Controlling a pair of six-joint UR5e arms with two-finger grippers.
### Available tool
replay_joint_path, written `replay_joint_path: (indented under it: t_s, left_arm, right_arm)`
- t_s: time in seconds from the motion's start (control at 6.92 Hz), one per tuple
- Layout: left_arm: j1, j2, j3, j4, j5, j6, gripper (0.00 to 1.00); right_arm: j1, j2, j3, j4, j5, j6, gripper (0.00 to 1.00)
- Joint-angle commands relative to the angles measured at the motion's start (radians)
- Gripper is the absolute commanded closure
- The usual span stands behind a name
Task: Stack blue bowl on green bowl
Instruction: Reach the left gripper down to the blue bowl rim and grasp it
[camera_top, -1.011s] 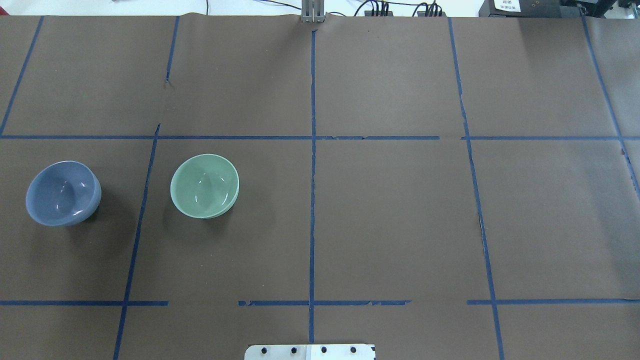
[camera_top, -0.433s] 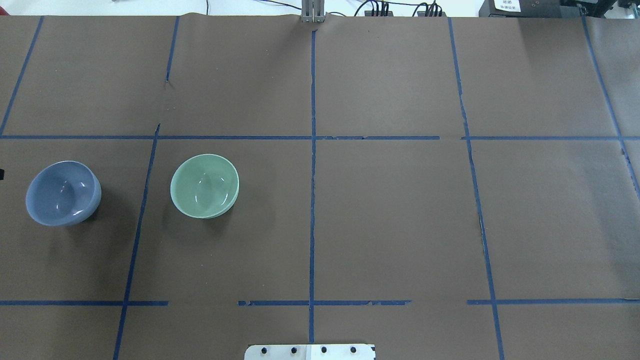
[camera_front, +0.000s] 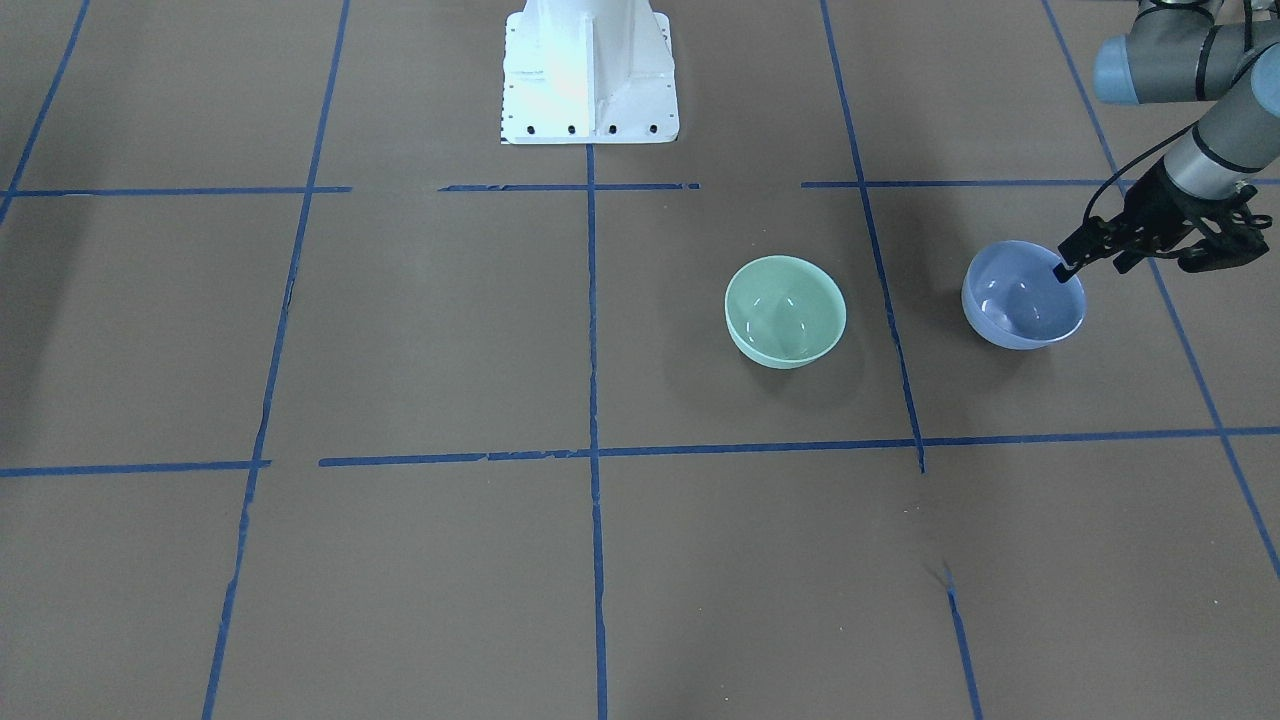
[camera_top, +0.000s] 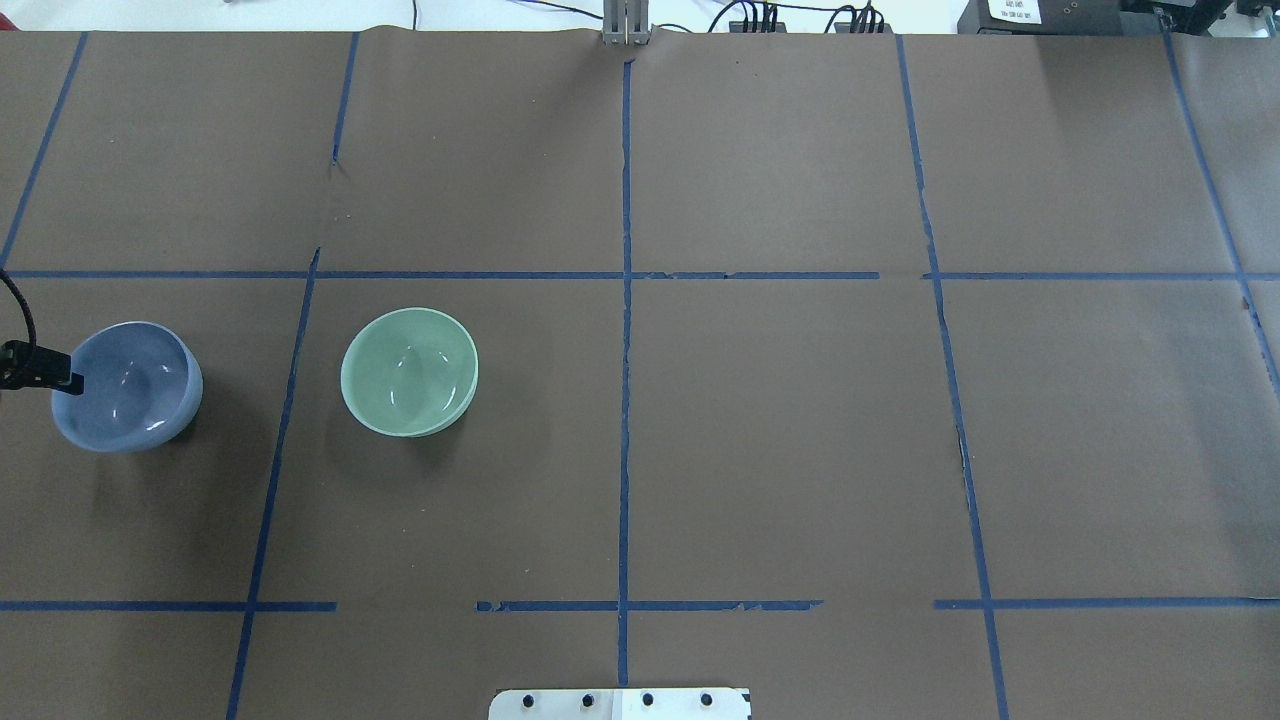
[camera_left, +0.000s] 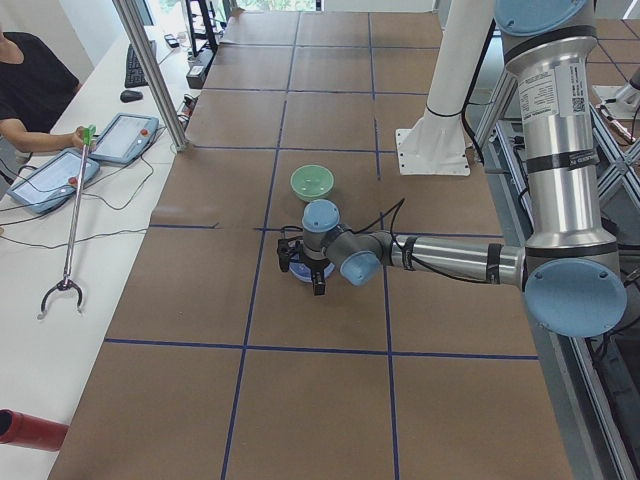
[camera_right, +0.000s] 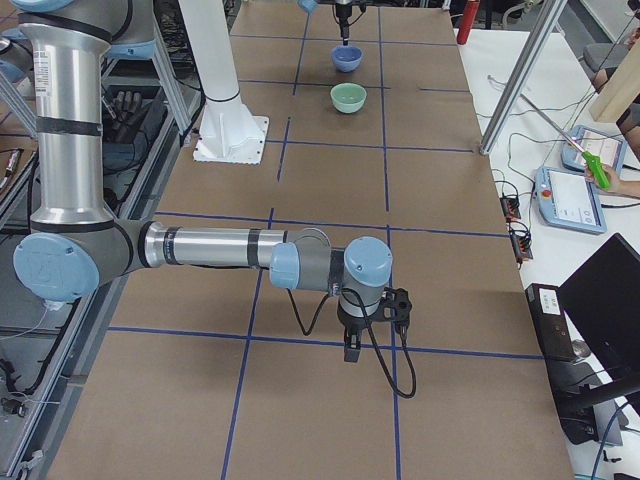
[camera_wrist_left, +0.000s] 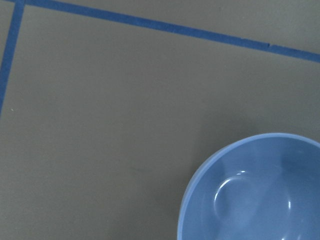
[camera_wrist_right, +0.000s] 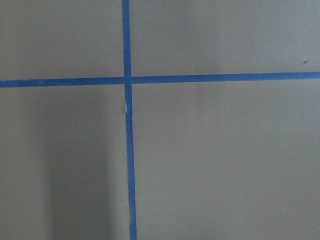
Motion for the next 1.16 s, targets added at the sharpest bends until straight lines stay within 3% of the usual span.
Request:
replay_joint_path:
  t_s: [0.0,0.14,0.29,0.58,0.72,1.01]
  left_arm:
    - [0.024,-0.014,0.06,-0.063,0.009,-0.006,0.01]
    - [0.028,-0.014,0.059,-0.065,0.008,-0.005,0.03]
    - [0.034,-0.014,0.059,-0.068,0.008,-0.005,0.21]
    - [0.036,-0.014,0.057,-0.088,0.008,-0.006,0.67]
    - [0.036,-0.014,0.052,-0.096,0.006,-0.003,0.96]
    - [0.028,-0.005,0.024,-0.096,0.006,0.004,1.0]
  right_arm:
    - [-0.001,0.0,0.0,0.0,0.0,0.0,0.0]
    - [-0.001,0.0,0.0,0.0,0.0,0.0,0.0]
    - [-0.001,0.0,0.0,0.0,0.0,0.0,0.0]
    - [0.0,0.0,0.0,0.0,0.0,0.0,0.0]
    - [-0.001,0.0,0.0,0.0,0.0,0.0,0.0]
    - [-0.001,0.0,0.0,0.0,0.0,0.0,0.0]
